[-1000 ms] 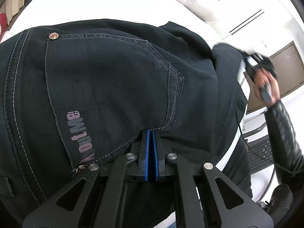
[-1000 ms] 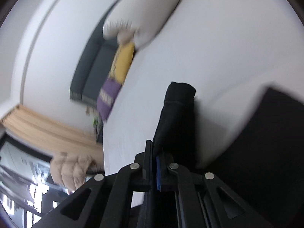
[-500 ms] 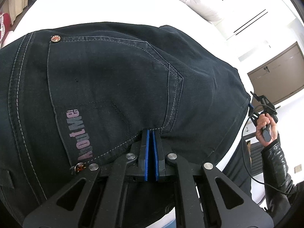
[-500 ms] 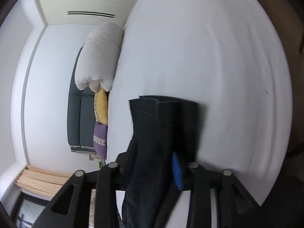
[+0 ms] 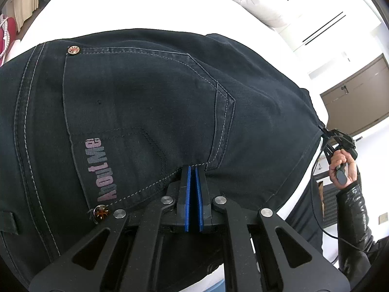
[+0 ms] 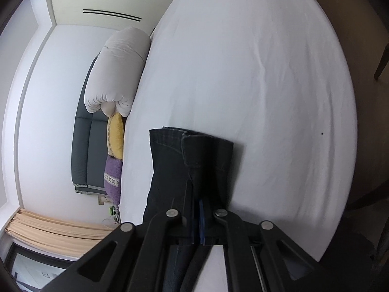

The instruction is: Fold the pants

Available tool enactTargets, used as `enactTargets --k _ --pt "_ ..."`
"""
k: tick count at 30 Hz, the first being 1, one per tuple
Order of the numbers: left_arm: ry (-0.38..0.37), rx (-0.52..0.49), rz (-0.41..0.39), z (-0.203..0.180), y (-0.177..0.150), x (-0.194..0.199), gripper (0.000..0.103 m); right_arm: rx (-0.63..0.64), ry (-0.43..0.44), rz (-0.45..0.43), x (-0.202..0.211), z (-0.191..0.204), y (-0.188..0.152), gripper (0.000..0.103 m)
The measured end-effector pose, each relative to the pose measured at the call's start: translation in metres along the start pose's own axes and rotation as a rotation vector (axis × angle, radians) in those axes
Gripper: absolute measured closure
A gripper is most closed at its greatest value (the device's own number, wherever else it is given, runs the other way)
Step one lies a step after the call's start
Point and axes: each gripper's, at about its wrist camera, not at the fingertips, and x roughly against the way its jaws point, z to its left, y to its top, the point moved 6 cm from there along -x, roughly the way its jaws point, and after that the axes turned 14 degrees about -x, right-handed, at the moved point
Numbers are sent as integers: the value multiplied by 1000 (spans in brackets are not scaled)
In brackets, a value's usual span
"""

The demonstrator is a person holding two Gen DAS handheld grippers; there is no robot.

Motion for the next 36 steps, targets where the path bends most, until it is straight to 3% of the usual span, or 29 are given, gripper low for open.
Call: enactTargets --k 12,16,20,23,25,27,31,34,36 --pt "-39 28 -47 9 -4 9 96 -9 -38 -42 8 -15 11 101" --pt "-17 17 -63 11 -4 19 96 11 -62 -65 7 -13 11 102" --pt "-10 30 -86 17 -4 26 96 -7 -20 -74 11 -18 10 102" --pt "-6 36 -101 21 -5 33 96 -5 -30 -59 29 -13 9 89" --pt "-11 41 -107 23 -10 35 96 71 -143 -156 56 0 6 53" --pt "-15 46 -111 24 -12 35 96 134 -147 -180 71 18 -3 52" --pt "5 30 -106 20 -14 37 96 243 -58 39 53 61 -49 57" --pt "17 28 -102 18 -15 38 96 382 -123 199 19 77 -99 59" --pt "23 28 -98 10 -15 36 96 295 -179 320 -2 61 -128 61"
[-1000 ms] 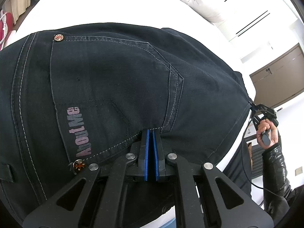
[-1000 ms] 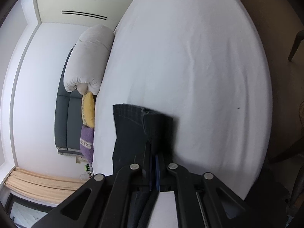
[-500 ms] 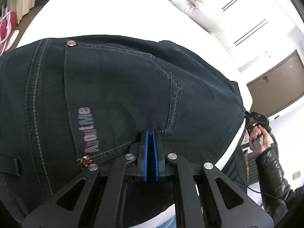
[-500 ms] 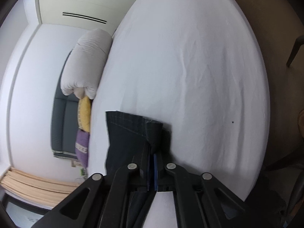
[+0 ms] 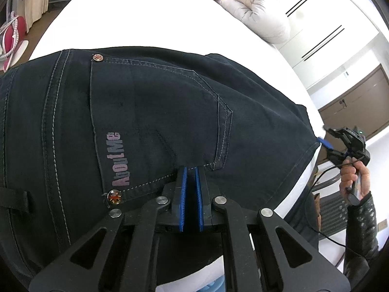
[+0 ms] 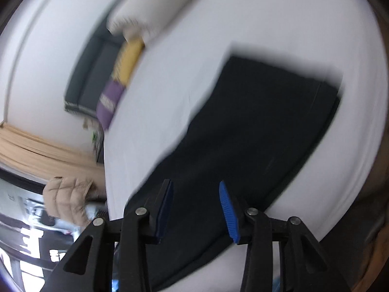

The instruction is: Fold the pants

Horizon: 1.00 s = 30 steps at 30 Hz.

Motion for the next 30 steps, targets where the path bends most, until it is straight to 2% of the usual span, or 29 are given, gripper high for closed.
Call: enactTargets --k 2,9,18,26,27,30 --pt "0 0 2 0 -2 2 96 -51 -7 80 -16 -6 -22 62" --pt "-10 8 1 6 -6 3 96 -95 59 188 -26 -14 -78 62" --pt "-24 20 -6 9 -6 1 96 -102 32 277 -40 -4 -105 62" --pt "-23 19 -9 11 -7 3 96 -132 78 363 -74 3 -128 62" --pt "-24 20 -9 11 -7 3 96 -131 85 374 -78 4 -132 63" --pt "-23 19 -9 11 -7 3 96 -116 85 407 -89 3 -142 82"
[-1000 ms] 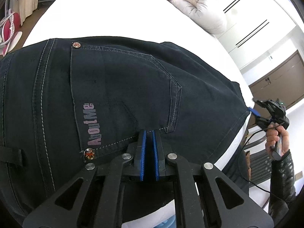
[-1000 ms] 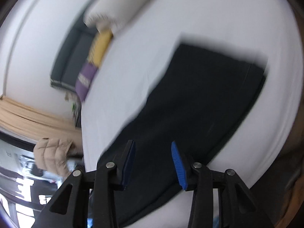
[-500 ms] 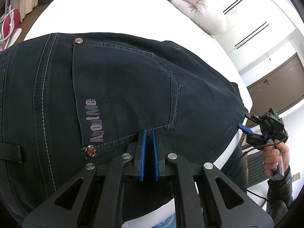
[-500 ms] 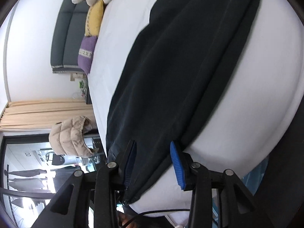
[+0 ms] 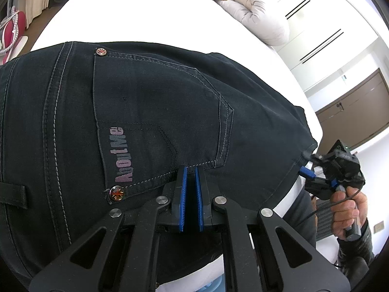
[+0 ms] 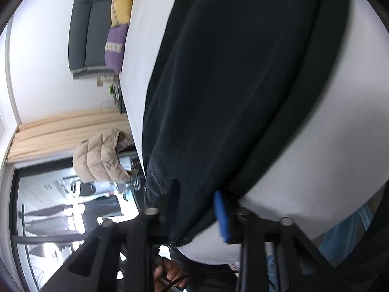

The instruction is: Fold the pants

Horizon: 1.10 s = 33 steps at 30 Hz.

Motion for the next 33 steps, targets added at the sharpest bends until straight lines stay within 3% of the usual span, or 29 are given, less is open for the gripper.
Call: enactTargets --k 1,4,8,19,21,22,23,26,27,28,30,33 --pt "1 -1 0 0 0 0 96 -7 -2 10 -3 -3 -1 92" --pt "1 -1 0 -1 0 0 96 0 -4 12 -6 -9 -1 98" --pt "4 -6 6 -2 1 0 96 53 -27 -26 3 -7 -3 99" --pt "22 -4 5 -4 2 7 96 74 -36 -32 5 -16 -12 100" --pt "33 -10 3 -6 2 10 96 59 0 -15 3 -7 -11 87" --pt "37 -15 7 -7 1 11 96 56 19 -4 2 -5 -12 71" --pt "40 -22 9 -8 0 12 96 70 40 6 -1 0 -16 64" --pt "32 -19 12 -6 -4 14 96 137 38 59 -24 14 -31 62" --pt "28 -13 10 -5 -5 14 96 143 34 102 -37 15 -36 76" --pt "28 -12 10 -5 -6 15 96 151 20 128 -47 14 -39 97" --pt "36 -20 20 -5 -8 15 96 168 -32 143 -61 7 -44 99" --pt "31 -21 26 -5 -10 16 96 136 2 148 -56 -2 -41 100"
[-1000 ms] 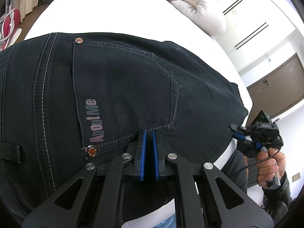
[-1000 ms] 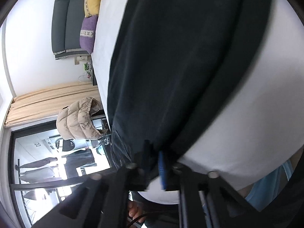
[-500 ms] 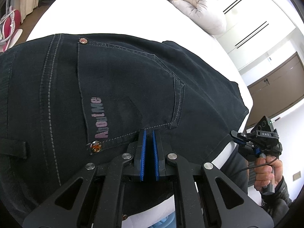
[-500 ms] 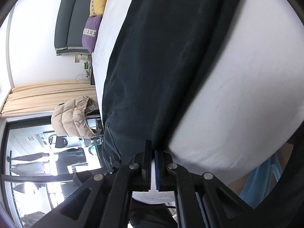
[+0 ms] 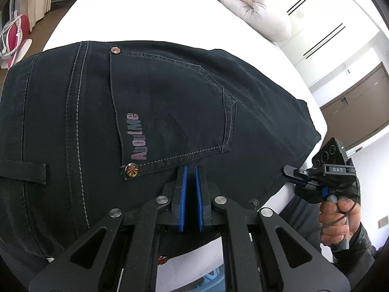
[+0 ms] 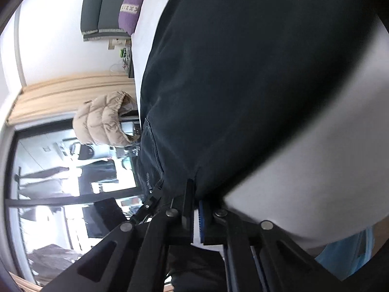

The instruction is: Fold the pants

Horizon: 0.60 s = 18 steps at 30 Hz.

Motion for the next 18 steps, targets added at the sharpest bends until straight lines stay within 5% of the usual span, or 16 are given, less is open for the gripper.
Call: enactTargets --k 5,9,11,15,18 --pt "-6 14 -4 3 -2 -2 96 21 25 0 10 0 2 98" --pt "-12 16 -4 7 -4 0 96 -78 150 -121 53 -7 40 70" --pt "-12 17 -3 7 -4 0 96 -103 188 -220 83 -13 64 71" --pt "-7 18 -1 7 -4 -1 96 -172 209 -350 130 -36 93 99" --pt "-9 19 0 7 -4 -1 96 -208 236 -403 156 -59 100 101"
